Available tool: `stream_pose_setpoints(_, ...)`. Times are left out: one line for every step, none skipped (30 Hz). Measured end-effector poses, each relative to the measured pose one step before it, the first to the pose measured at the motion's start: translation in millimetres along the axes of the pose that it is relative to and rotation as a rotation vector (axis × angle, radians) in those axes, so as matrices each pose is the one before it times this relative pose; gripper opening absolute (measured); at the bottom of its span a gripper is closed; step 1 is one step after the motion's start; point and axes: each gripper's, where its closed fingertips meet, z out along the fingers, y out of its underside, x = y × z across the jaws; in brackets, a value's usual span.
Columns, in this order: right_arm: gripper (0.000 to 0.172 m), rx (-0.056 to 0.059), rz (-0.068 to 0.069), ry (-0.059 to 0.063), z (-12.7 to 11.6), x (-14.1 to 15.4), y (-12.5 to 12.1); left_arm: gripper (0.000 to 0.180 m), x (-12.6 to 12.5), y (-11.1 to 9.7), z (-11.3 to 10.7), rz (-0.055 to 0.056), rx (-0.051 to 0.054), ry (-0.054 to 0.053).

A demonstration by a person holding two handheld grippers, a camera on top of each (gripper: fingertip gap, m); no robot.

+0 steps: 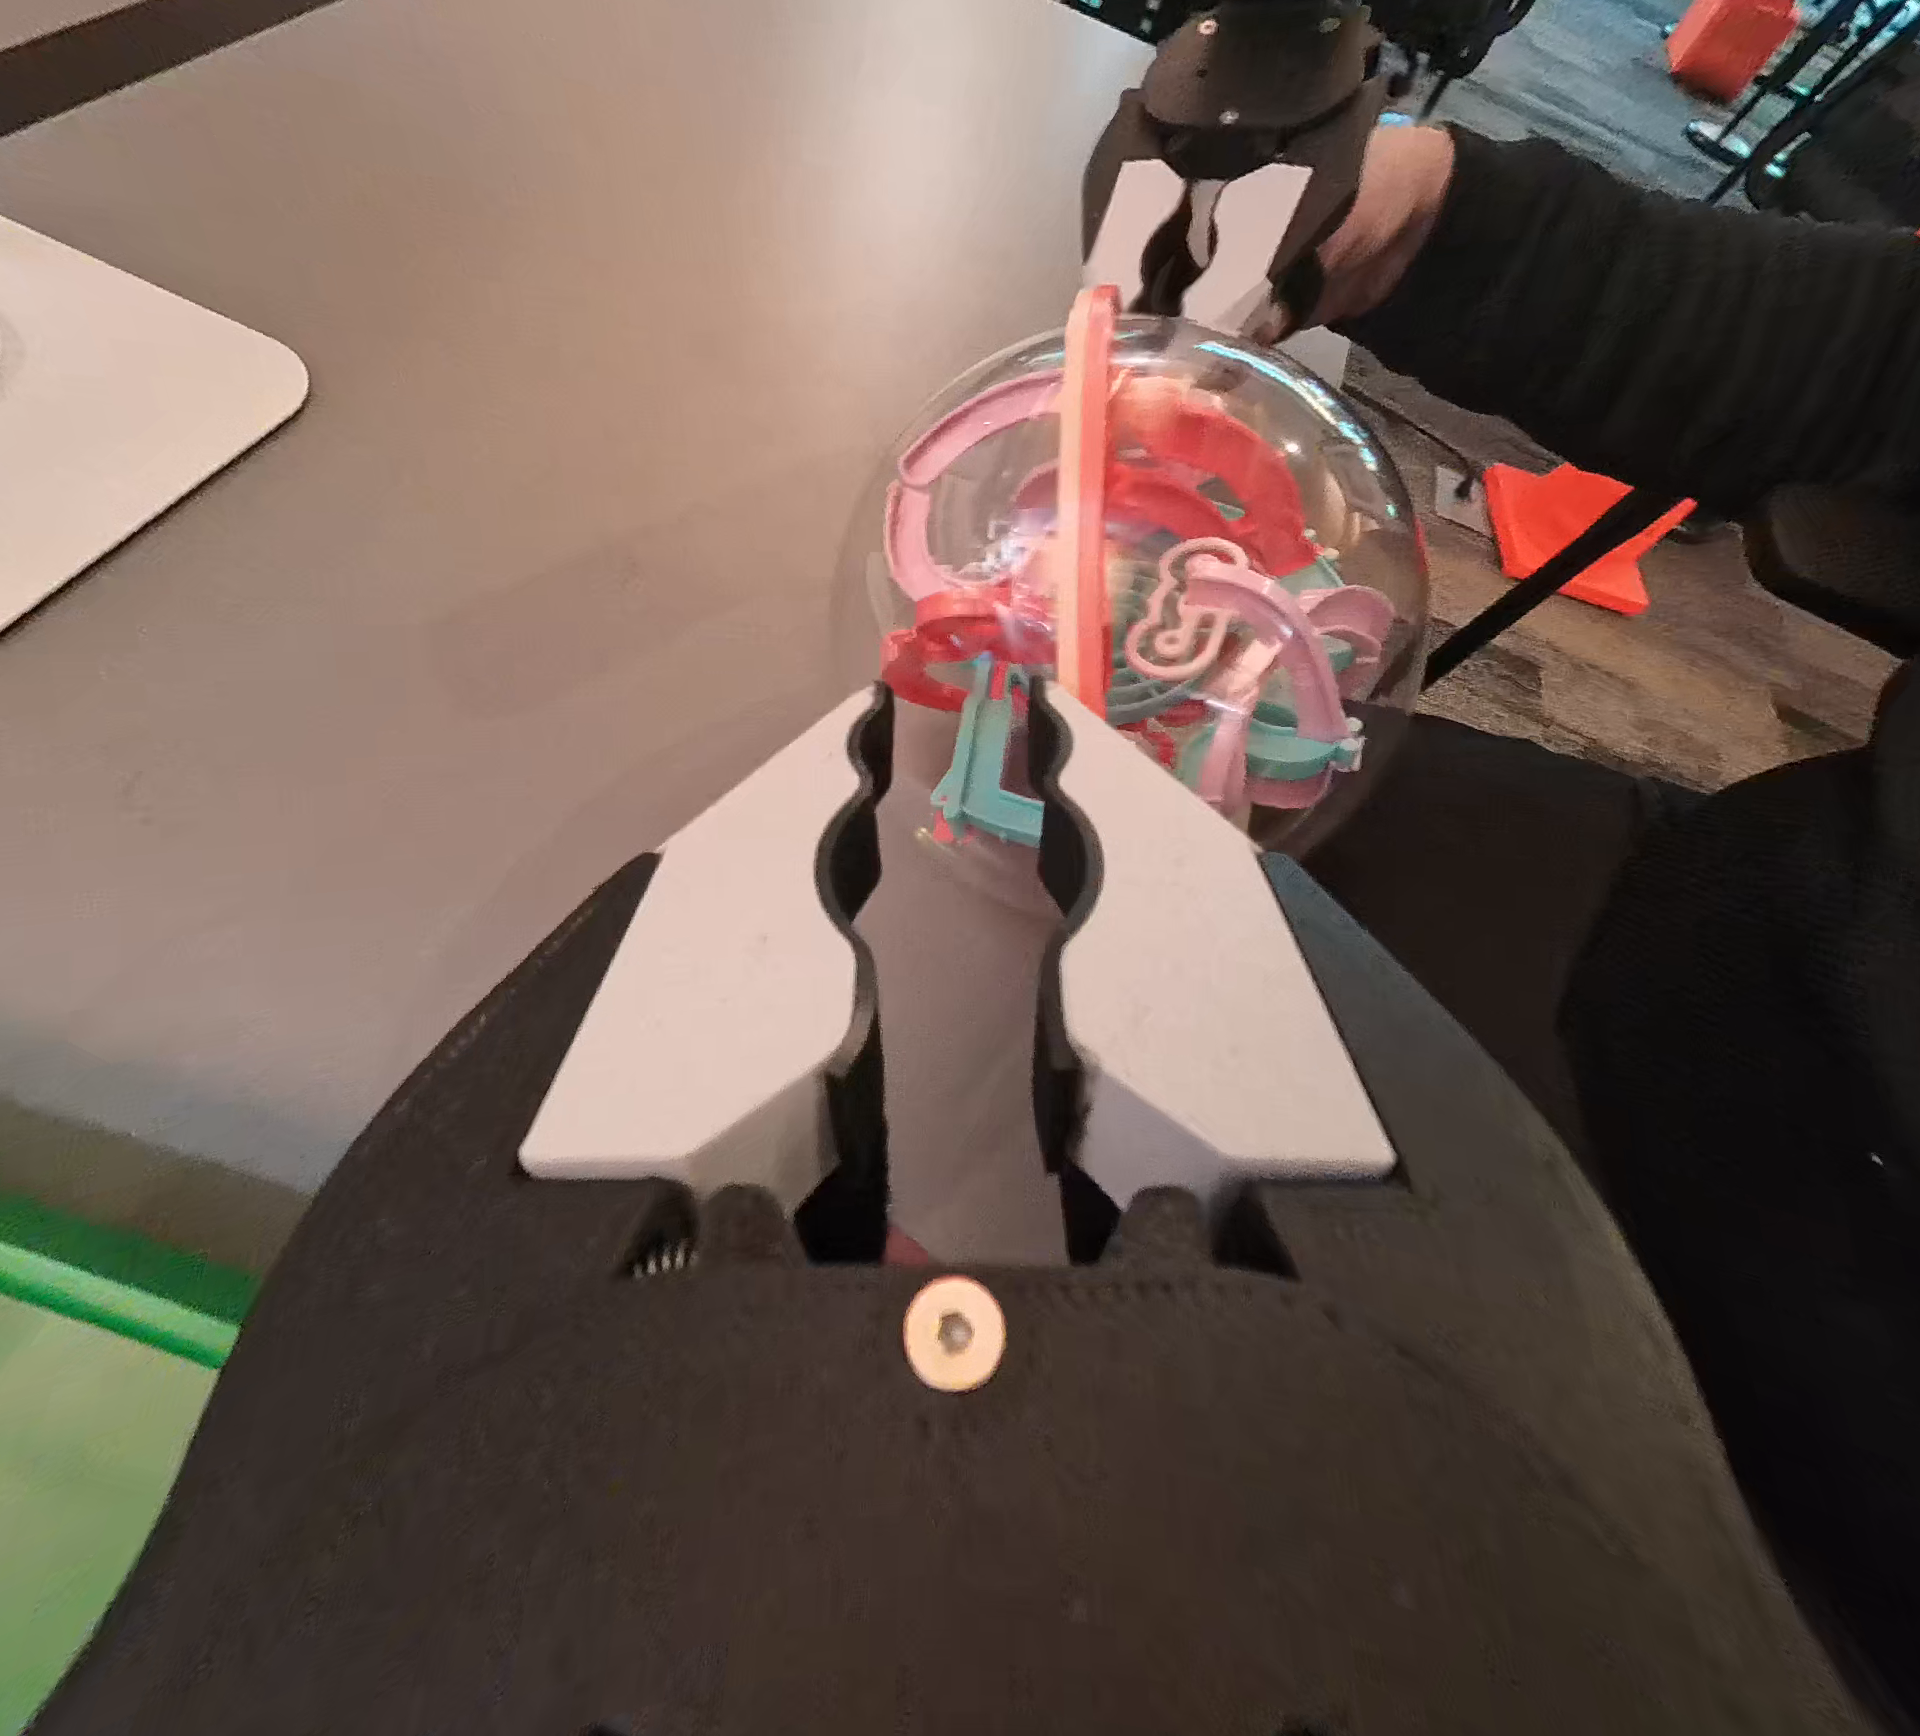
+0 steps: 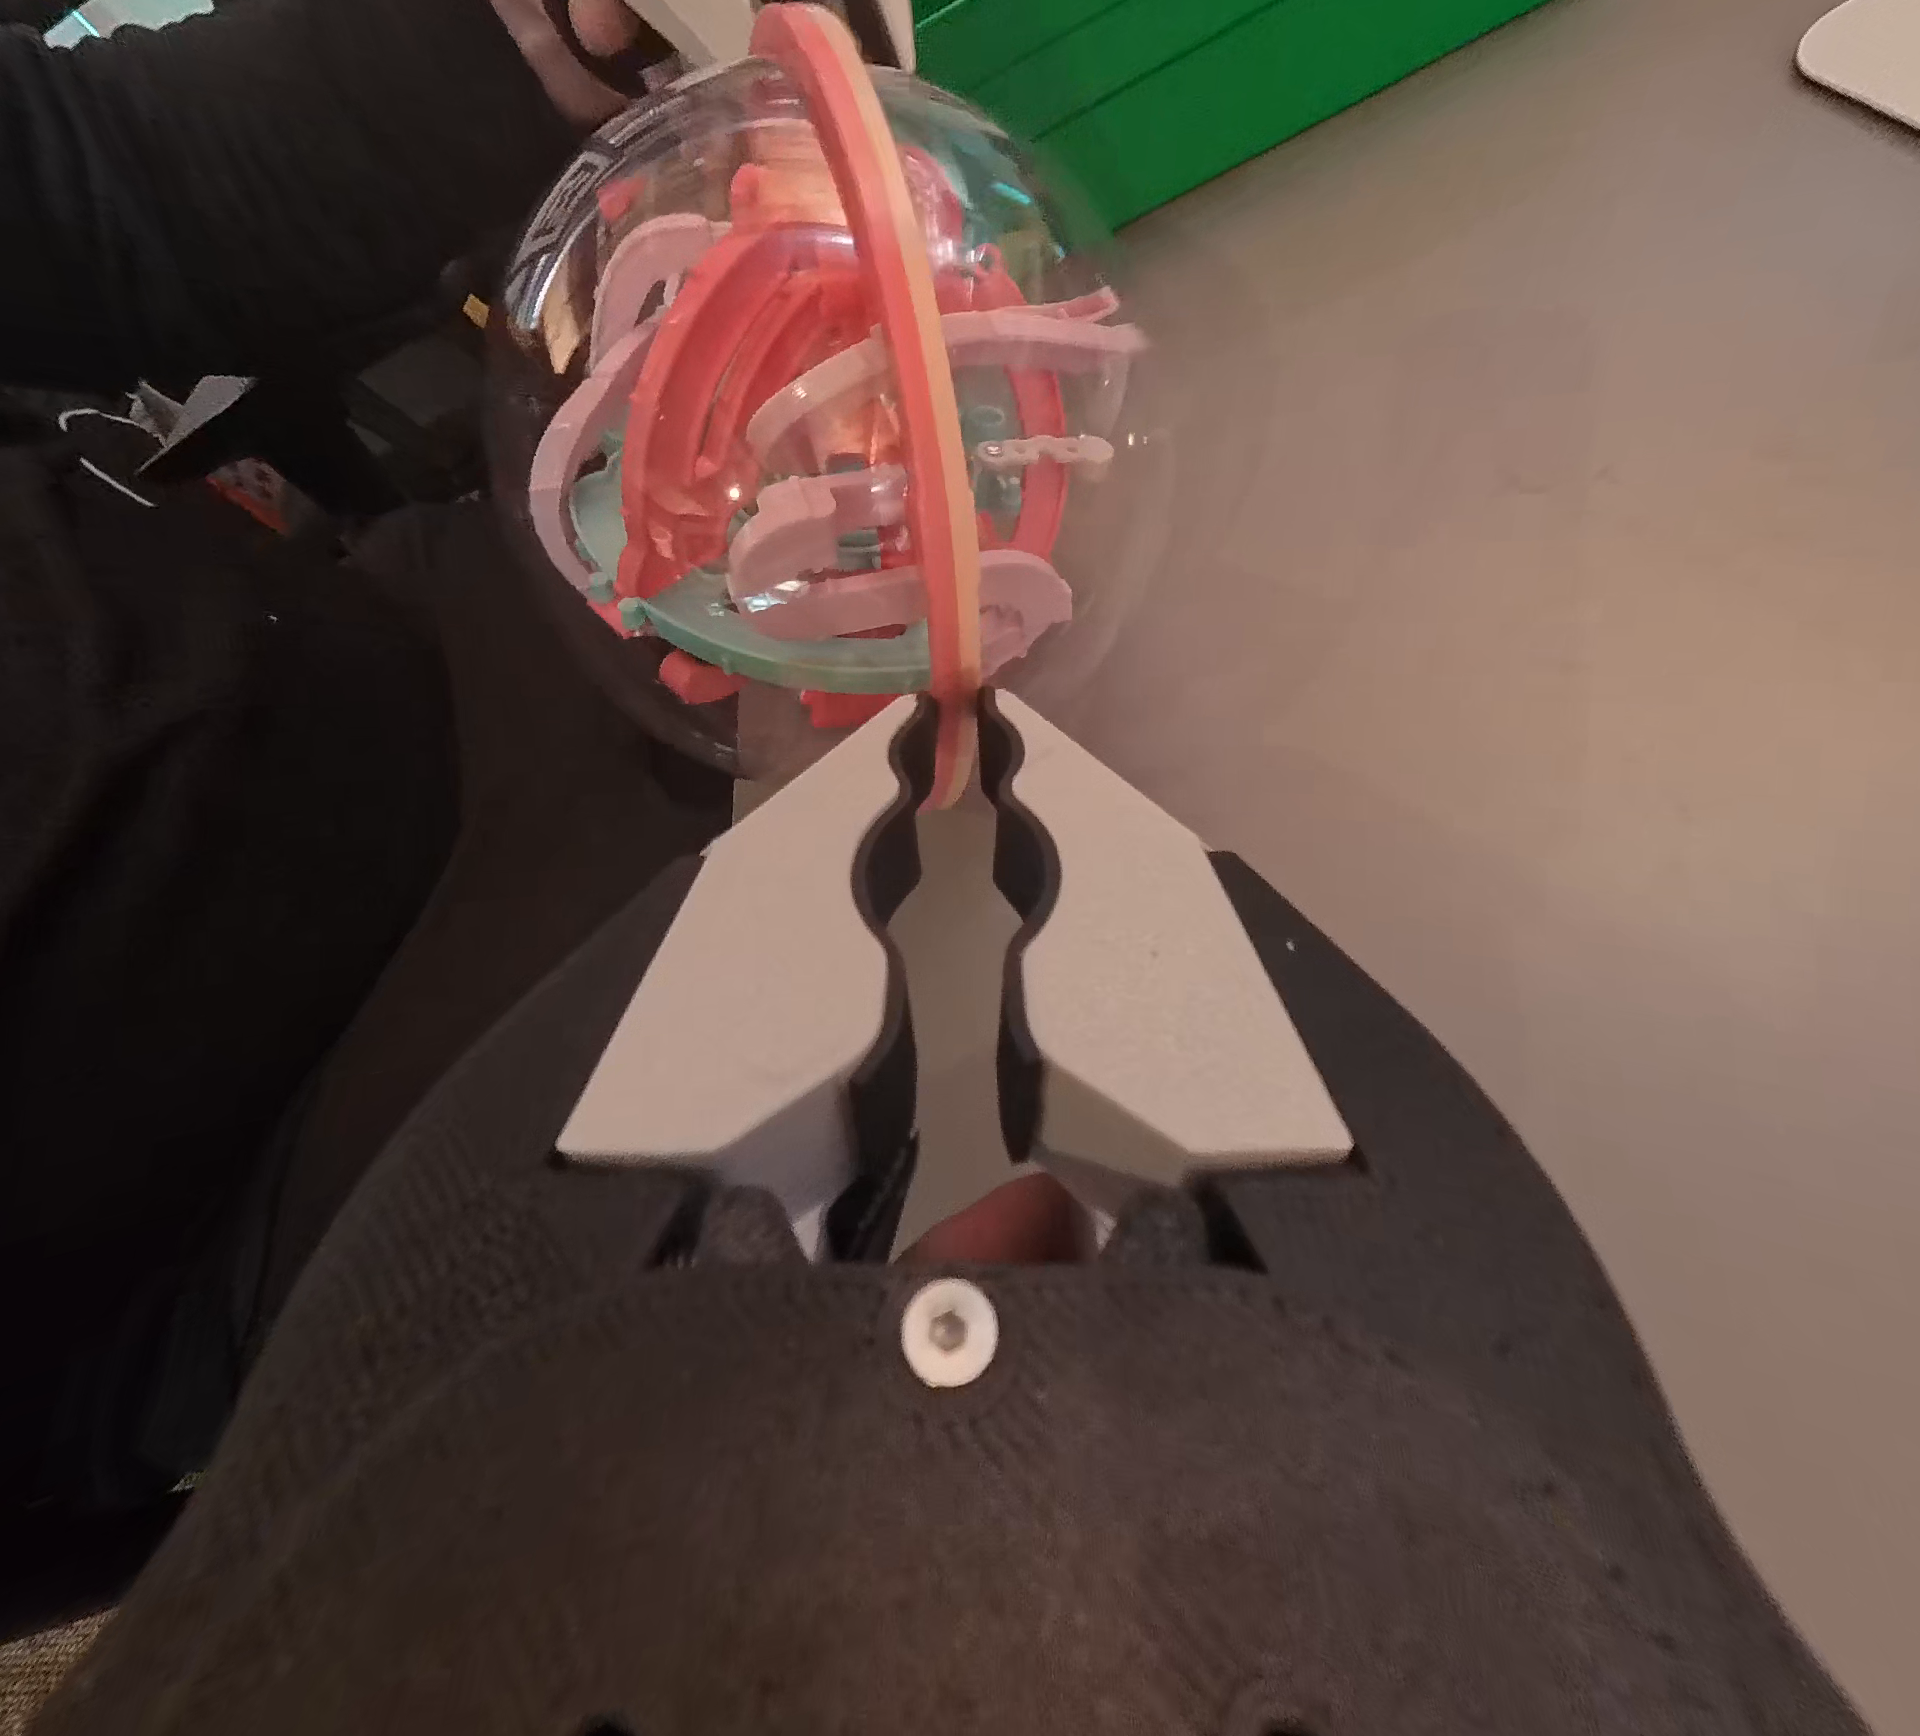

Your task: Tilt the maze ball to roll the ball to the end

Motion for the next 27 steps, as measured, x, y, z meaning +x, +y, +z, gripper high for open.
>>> stream_pose_setpoints(0.006,0.0016,-0.0003,0.0004,0.24,0.47,-0.22,0.021,3.32,0.04,-0.25,0.001,0.0063,0.0091)
stream_pose_setpoints(0.006,0.0,0.0008,-0.0004,0.21,0.49,0.23,0.022,1.99,0.32,-0.18,-0.005,0.005,0.0072)
stream_pose_setpoints(0.006,0.0005,0.0019,-0.0003,0.17,0.52,0.27,0.024,1.59,-0.05,-0.98,-0.0085,0.007,0.0118)
stream_pose_setpoints(0.006,0.0009,0.0013,-0.0001,0.07,0.4,0.11,0.027,2.84,-1.14,-2.13,-0.0104,0.0161,0.0252)
stream_pose_setpoints(0.006,0.0013,-0.0001,-0.0024,0.05,-0.31,-0.05,0.033,4.06,-2.52,-3.38,-0.0184,0.0244,0.038)
stream_pose_setpoints(0.006,0.0,-0.0009,-0.0013,0.04,-0.47,-0.1,0.034,1.18,-3.09,-3.03,-0.0207,0.026,0.0169)
stream_pose_setpoints(0.006,0.0001,-0.0017,-0.0002,0.16,-0.45,-0.2,0.029,1.11,-0.73,-0.89,-0.0067,0.0067,0.007)
stream_pose_setpoints(0.006,0.0015,-0.0005,-0.0002,0.1,-0.38,-0.39,0.029,1.84,1.53,1.12,0.0057,-0.009,0.0035)
stream_pose_setpoints(0.006,0.0027,-0.0012,-0.0018,0.22,-0.51,-0.47,0.028,0.6,2.55,2.07,0.0083,-0.0154,-0.0075)
stream_pose_setpoints(0.006,0.003,-0.0007,-0.0024,0.29,-0.39,-0.53,0.026,-0.31,2.99,2.93,0.006,-0.0164,-0.0103)
stream_pose_setpoints(0.006,0.002,-0.0008,-0.0023,0.2,-0.2,-0.57,0.024,-0.6,2.68,3.31,0.0018,-0.013,-0.0068)
stream_pose_setpoints(0.006,-0.0025,-0.0011,0.0029,0.16,0.57,0.16,0.023,-0.1,-0.99,1.54,-0.0015,0.0099,0.0033)
stream_pose_setpoints(0.006,-0.0011,-0.0026,0.0023,-0.35,0.8,0.03,0.017,-4.96,-0.99,0.87,-0.0147,0.0056,-0.022)
stream_pose_setpoints(0.006,0.0002,0.0032,-0.003,-0.13,0.18,-0.09,0.013,-2.36,-1.04,0.41,-0.0107,0.0062,-0.0023)
stream_pose_setpoints(0.006,0.003,0.0017,-0.0044,0.14,-0.22,-0.5,0.007,-4.25,-1.19,0.61,-0.0143,0.0087,-0.0177)
stream_pose_setpoints(0.006,0.001,0.0024,0.0004,0.17,0.52,-0.47,0.007,-1.92,-0.51,0.4,-0.0038,0.0077,-0.0029)
stream_pose_setpoints(0.006,-0.0011,0.001,0.0013,-0.02,0.75,-0.04,0.007,0.13,-0.12,0.14,-0.0143,0.0059,0.011)
stream_pose_setpoints(0.006,0.001,0.0034,-0.0005,-0.03,0.76,-0.21,0.007,-0.07,0.19,0.06,-0.0127,0.0024,0.0076)
stream_pose_setpoints(0.006,0.0031,0.003,-0.0007,-0.05,0.69,-0.42,0.007,-0.57,0.13,-0.09,-0.0004,0.0018,-0.0032)
stream_pose_setpoints(0.006,0.003,0.002,0.0011,0.06,0.62,-0.4,0.007,-0.14,0.07,-0.01,0.0,0.0025,-0.0008)
stream_pose_setpoints(0.006,0.0023,0.0025,-0.0002,0.08,0.36,-0.19,0.007,-0.09,0.08,-0.24,-0.0078,0.003,0.0025)
stream_pose_setpoints(0.006,0.003,0.0023,-0.0021,0.04,-0.03,-0.3,0.007,-0.54,0.11,-0.22,-0.008,0.0037,0.001)
stream_pose_setpoints(0.006,0.0041,0.0021,0.003,0.21,0.45,-0.62,0.007,-0.7,-0.02,-0.14,-0.0048,0.0069,-0.0011)
stream_pose_setpoints(0.006,0.0029,-0.0003,0.006,0.07,0.61,-0.34,0.007,-0.52,0.06,-0.13,-0.0071,0.0068,0.0015)
stream_pose_setpoints(0.006,0.0048,-0.0066,0.0097,0.13,0.66,-0.53,0.007,-0.49,0.09,-0.29,-0.009,0.0038,0.0027)
stream_pose_setpoints(0.01,0.01,-0.0085,0.014,-0.01,1.05,-1.02,0.007,-1.26,0.27,-0.32,-0.0053,0.0018,-0.0021)
stream_pose_setpoints(0.017,0.0138,-0.0061,0.0156,-0.31,1.16,-1.02,0.007,-1.62,0.28,-0.59,-0.003,0.0009,-0.0041)
